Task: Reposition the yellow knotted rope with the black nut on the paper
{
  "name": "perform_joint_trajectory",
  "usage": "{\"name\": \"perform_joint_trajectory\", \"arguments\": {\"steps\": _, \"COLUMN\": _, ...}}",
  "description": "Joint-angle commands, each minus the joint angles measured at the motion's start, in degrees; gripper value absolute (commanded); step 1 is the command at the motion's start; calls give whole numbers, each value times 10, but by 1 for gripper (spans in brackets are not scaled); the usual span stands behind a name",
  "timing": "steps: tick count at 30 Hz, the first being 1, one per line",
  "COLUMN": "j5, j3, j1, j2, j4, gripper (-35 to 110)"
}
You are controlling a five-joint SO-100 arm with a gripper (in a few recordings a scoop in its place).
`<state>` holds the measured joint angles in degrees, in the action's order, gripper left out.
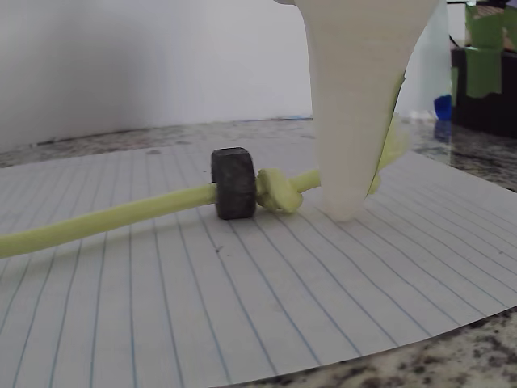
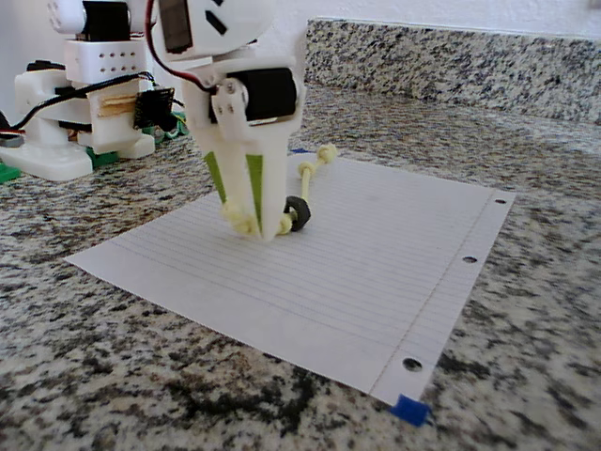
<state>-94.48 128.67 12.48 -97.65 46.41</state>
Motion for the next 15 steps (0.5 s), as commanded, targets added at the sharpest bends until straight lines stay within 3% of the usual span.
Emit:
{"name": "perform_joint_trajectory", "arguments": {"steps": 1, "j5": -5, "j3": -13, "j1": 11, "j2": -4, "j4": -4, "gripper": 25}}
{"name": "perform_joint_trajectory", "arguments": {"steps": 9, "j5": -7, "j3": -12, "j1": 12, "j2": -3, "j4": -3, "gripper": 21}}
{"name": "perform_joint_trajectory", "arguments": {"steps": 15, "j5": -11, "j3": -12, "j1": 24, "j2": -5, "j4": -2, "gripper": 0}}
